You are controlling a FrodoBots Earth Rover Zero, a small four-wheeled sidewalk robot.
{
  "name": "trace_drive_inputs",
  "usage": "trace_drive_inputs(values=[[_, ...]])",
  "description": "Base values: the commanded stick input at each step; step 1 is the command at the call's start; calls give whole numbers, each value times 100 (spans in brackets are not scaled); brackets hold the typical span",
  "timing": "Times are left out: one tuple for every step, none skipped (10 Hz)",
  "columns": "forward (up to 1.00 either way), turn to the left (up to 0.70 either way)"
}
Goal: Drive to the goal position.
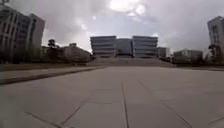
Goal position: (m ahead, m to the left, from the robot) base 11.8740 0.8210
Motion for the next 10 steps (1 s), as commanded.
trace_drive_inputs(values=[[100,0],[100,0],[100,0],[100,0],[100,0],[100,-27],[100,-37],[100,-34],[100,-32],[100,-32]])
